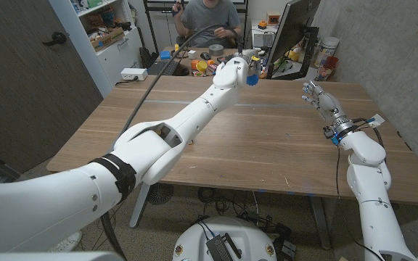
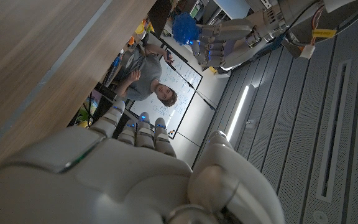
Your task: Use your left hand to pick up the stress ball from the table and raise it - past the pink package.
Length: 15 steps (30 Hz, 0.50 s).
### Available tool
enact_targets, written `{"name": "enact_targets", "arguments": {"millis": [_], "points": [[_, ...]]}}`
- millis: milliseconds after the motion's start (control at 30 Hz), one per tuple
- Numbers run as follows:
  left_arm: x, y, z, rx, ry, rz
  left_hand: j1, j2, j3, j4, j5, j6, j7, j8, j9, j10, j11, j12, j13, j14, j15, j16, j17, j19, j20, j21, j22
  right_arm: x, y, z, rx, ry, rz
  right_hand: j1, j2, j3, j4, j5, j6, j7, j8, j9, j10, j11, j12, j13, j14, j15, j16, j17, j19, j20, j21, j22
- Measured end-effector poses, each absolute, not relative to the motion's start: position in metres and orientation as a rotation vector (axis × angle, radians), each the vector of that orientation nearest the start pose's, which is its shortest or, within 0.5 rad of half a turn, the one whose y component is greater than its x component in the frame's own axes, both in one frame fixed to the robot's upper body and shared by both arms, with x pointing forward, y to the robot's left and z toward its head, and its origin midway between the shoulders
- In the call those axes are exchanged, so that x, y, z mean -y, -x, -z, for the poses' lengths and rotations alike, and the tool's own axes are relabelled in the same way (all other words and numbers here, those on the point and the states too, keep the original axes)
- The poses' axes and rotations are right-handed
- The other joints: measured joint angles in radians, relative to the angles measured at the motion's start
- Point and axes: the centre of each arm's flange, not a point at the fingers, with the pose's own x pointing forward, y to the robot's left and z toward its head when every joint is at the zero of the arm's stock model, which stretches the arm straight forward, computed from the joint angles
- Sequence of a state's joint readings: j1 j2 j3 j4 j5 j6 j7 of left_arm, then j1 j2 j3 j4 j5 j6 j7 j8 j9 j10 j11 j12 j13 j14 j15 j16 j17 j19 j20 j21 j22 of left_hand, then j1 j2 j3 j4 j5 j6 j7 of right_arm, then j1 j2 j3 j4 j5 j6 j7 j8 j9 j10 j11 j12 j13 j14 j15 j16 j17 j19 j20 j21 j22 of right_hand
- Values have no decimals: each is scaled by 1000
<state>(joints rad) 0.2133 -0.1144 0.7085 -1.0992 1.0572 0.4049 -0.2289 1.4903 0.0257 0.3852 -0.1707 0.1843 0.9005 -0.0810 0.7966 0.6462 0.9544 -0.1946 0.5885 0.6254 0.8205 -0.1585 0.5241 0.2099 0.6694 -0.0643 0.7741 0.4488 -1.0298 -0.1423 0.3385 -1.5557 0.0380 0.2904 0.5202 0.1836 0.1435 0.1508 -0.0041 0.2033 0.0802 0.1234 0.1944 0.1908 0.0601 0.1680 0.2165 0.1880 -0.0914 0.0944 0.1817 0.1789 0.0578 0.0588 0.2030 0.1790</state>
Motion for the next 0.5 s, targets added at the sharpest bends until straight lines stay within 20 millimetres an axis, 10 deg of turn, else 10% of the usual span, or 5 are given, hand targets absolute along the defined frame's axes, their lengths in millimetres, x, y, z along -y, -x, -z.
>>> {"name": "enact_targets", "arguments": {"millis": [500], "points": [[58,-597,-242,688,-1469,-149,9,-9,4,-2,2,0,0,21,28,0,0,11,17,2,-1,0,0,0,0,0,0,377,-563,5,798,271,-133,0,0,0,0,0,-4,4,0,0,-2,-2,0,0,-5,5,0,0,0,0,-4,0]]}}
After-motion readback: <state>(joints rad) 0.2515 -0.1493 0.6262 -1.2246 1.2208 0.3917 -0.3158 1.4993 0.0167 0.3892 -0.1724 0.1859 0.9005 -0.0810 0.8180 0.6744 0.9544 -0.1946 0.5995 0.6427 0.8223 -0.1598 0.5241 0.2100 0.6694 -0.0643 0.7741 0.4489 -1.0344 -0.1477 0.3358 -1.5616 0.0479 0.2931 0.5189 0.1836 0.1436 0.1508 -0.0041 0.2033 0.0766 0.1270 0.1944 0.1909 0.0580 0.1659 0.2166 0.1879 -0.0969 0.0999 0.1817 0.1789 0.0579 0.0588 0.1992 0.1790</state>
